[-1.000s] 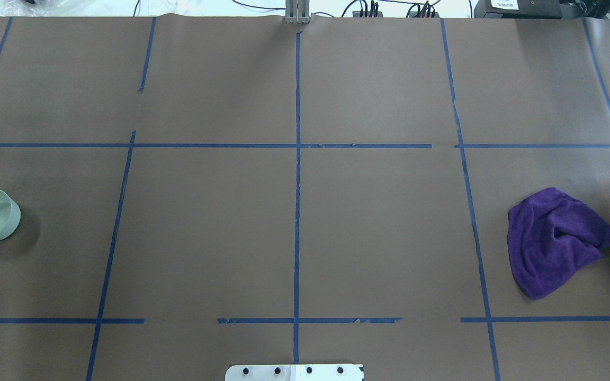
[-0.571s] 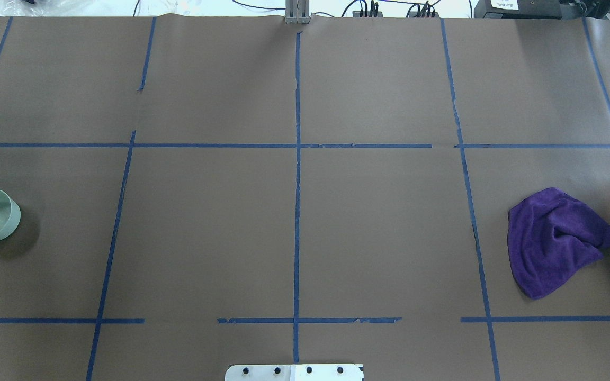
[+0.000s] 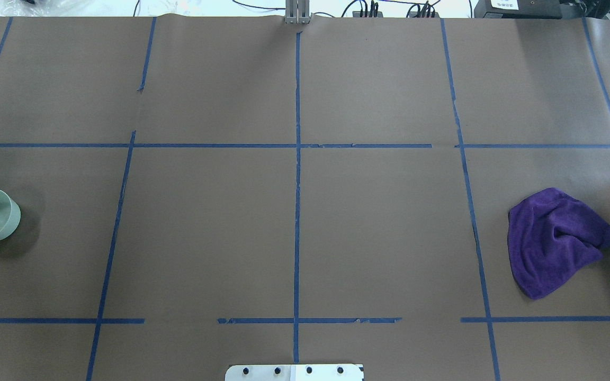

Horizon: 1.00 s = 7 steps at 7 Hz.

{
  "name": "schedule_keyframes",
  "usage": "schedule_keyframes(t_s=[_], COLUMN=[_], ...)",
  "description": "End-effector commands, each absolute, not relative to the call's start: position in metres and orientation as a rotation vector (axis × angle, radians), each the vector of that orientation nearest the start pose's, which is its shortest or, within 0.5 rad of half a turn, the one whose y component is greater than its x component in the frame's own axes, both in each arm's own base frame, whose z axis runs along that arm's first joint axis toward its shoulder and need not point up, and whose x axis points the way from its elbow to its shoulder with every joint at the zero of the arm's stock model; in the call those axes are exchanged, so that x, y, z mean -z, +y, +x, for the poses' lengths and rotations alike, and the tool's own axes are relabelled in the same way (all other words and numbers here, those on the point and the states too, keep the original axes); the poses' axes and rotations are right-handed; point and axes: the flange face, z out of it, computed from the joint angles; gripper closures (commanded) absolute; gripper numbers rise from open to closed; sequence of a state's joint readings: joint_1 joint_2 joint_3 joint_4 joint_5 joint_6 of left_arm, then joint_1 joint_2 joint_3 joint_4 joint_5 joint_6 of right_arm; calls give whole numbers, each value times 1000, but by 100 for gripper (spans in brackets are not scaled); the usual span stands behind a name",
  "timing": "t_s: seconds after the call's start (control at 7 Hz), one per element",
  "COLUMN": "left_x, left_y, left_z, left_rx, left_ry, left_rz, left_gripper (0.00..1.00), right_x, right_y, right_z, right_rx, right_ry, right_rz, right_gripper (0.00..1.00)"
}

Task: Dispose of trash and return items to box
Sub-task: 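Drop the yellow cup into the clear bin with the left gripper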

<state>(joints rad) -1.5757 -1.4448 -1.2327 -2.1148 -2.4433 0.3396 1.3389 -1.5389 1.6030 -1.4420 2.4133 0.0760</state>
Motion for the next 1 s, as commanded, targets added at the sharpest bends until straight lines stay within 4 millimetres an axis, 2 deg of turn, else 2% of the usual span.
schedule_keyframes(t_s=[0.0, 0.14, 0.29, 0.43, 0.57, 0.71, 0.86], left_x=[-812, -807, -779, -746, -738, -716, -675], left_y=[-432, -438, -454, -458, -460, -464, -472], left_z=[-31, -31, -30, -32, -48, -72, -81], left_rx=[-352, -356, -379, -403, -375, -313, -288], left_ry=[858, 856, 847, 838, 828, 802, 729], left_rz=[179, 188, 241, 304, 333, 351, 318], left_gripper=[35, 18, 12, 2, 1, 1, 1], right_x=[-605, -602, -595, -583, -579, -568, -548], right_y=[-514, -514, -513, -511, -505, -499, -481], right_z=[-75, -79, -79, -79, -80, -90, -111], right_rx=[259, 266, 269, 275, 264, 229, 186], right_ry=[-863, -864, -866, -870, -891, -915, -925], right_rz=[47, 49, 59, 79, 71, 43, 3], right_gripper=[0, 0, 0, 0, 0, 0, 0])
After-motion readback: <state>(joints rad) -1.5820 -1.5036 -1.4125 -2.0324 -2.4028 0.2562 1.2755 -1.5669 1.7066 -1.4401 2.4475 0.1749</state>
